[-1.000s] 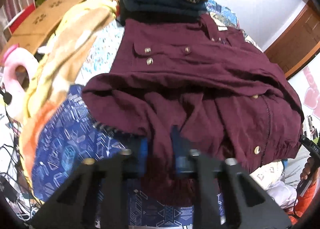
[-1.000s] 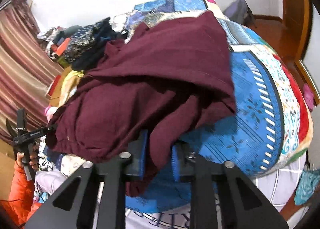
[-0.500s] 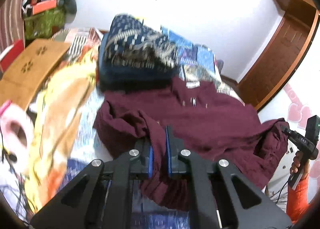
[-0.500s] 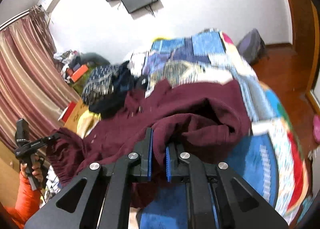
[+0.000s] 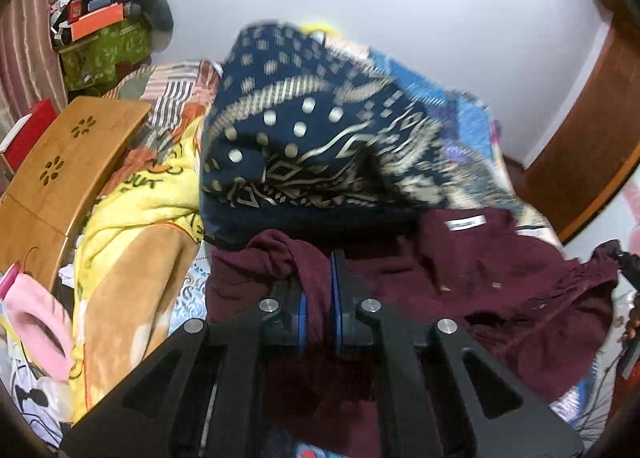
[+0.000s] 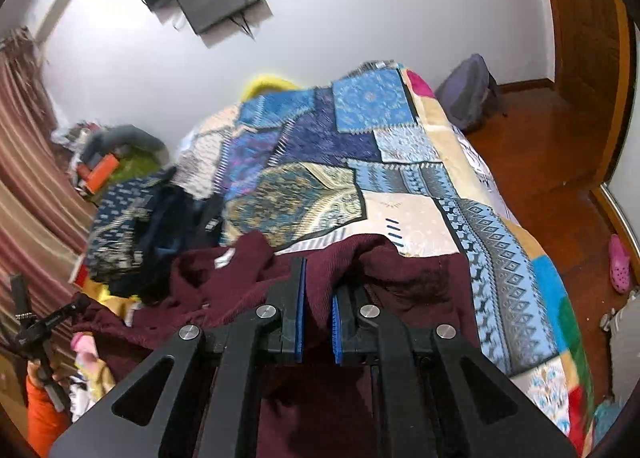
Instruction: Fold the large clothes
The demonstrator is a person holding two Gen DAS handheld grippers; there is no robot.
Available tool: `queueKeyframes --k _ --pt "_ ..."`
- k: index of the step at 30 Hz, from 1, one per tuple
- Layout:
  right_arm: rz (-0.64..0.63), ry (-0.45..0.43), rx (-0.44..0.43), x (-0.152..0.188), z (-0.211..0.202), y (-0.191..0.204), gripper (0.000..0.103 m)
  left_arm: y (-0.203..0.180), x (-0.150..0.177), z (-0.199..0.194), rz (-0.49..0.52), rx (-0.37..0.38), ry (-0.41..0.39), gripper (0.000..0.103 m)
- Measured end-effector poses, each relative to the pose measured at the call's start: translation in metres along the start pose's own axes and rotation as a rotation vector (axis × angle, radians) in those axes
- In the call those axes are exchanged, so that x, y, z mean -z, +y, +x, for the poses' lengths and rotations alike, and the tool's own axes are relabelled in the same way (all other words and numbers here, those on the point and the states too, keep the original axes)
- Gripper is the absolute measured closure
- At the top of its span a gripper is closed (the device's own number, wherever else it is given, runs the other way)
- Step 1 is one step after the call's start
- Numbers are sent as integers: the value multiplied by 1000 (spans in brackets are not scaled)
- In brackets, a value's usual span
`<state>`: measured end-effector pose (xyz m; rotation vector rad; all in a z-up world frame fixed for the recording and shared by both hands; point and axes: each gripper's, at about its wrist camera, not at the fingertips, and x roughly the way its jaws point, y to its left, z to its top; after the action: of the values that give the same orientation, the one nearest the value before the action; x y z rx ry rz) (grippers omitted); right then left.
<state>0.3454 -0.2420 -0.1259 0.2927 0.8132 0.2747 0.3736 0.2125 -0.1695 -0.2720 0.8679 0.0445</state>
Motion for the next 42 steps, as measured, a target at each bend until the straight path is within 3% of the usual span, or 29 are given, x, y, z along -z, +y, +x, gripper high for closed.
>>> queueKeyframes --k 7,15,18,20,23,25,30,34,38,42 --pt "17 101 27 -2 46 -21 94 8 5 71 -40 -27 120 93" --pt "16 157 28 -3 44 -23 85 -16 14 70 76 -118 114 86" --pt "-21 167 56 -2 35 -12 77 -21 12 54 75 -98 100 72" --pt "-52 161 68 0 25 -3 69 -21 12 43 55 -73 97 45" --pt "-107 119 95 5 9 10 48 -33 11 23 47 -68 31 36" --pt "-154 81 114 9 -2 19 45 -41 13 13 84 -81 12 33" --pt "-271 58 124 20 -18 42 45 -54 25 -5 161 -110 -13 33" --pt "-354 57 120 35 -24 60 45 -54 33 -18 163 -113 -27 33" --pt "-411 69 107 49 -22 78 45 -46 44 -27 115 -106 -24 33" --pt "-430 95 74 61 -14 92 45 -17 58 -33 -9 -102 -7 32"
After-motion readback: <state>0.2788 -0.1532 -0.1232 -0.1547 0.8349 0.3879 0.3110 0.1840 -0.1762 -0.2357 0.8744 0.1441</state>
